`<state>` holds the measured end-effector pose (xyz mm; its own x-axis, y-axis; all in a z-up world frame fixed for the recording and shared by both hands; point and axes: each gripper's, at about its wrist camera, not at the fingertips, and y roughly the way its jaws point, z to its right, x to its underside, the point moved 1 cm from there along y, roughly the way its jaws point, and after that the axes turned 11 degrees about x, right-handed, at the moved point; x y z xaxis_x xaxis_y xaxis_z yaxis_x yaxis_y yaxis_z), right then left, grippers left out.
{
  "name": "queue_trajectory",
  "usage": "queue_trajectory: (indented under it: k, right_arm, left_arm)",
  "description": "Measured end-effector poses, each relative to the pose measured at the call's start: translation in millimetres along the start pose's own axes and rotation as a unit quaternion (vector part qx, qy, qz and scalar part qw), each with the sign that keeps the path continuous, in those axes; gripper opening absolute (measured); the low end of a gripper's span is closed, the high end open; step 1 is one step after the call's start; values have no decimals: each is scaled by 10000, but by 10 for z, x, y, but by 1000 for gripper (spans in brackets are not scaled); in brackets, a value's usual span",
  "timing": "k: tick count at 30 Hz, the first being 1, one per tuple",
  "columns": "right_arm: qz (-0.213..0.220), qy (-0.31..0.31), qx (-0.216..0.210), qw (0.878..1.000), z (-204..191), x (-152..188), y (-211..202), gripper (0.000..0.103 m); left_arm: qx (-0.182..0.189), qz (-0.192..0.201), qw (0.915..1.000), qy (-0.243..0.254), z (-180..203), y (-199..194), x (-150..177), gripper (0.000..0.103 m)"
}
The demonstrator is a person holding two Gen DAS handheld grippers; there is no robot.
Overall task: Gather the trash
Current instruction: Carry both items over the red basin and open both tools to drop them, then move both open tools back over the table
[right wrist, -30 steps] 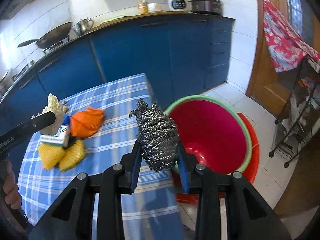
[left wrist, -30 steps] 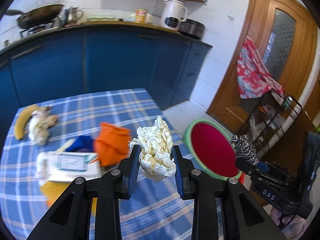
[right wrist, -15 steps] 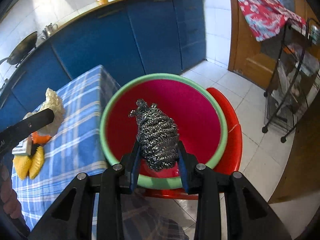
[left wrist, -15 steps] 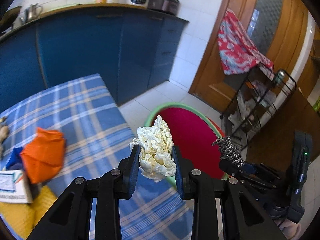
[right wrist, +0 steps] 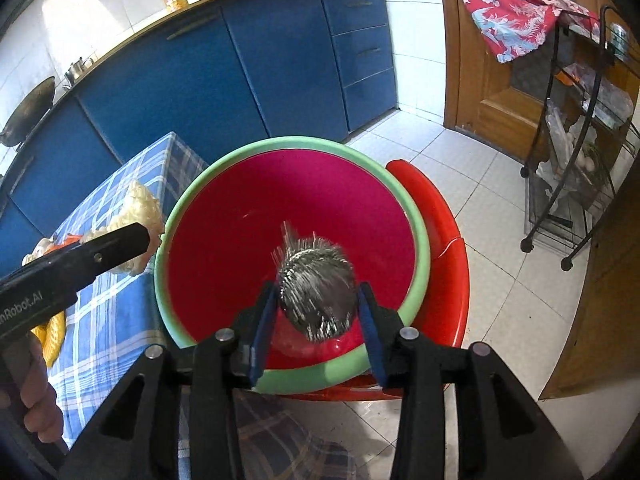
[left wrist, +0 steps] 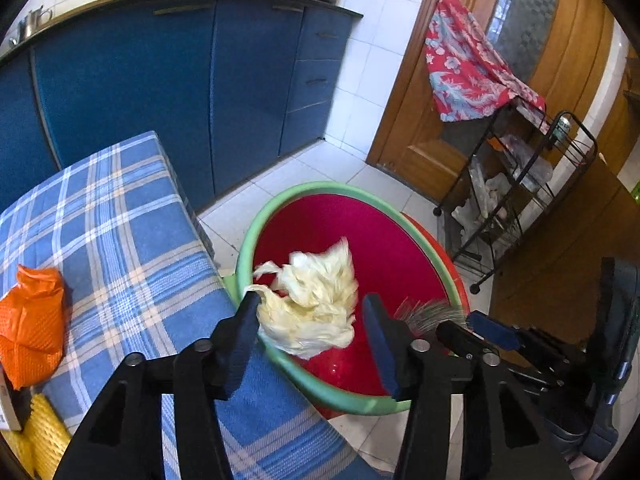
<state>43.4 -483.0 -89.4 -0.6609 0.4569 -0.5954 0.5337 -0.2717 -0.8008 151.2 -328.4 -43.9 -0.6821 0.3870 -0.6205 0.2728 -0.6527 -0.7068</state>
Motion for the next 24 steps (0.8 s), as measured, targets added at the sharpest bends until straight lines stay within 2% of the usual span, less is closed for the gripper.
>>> queue_trajectory:
  k: [4, 18, 24]
  right_arm:
    - [49, 97, -16, 9999, 26, -8, -26, 50]
    - [226, 213, -96, 9995, -19, 36, -342, 54]
    - [317, 122, -235, 9991, -166, 62, -513, 60]
  left_arm:
    - [-87, 48, 9999, -19, -24, -46, -18, 61]
    - [-282, 279, 9987, -319, -183, -421, 101, 61]
    - [-542, 441, 9966, -431, -294, -712, 234, 61]
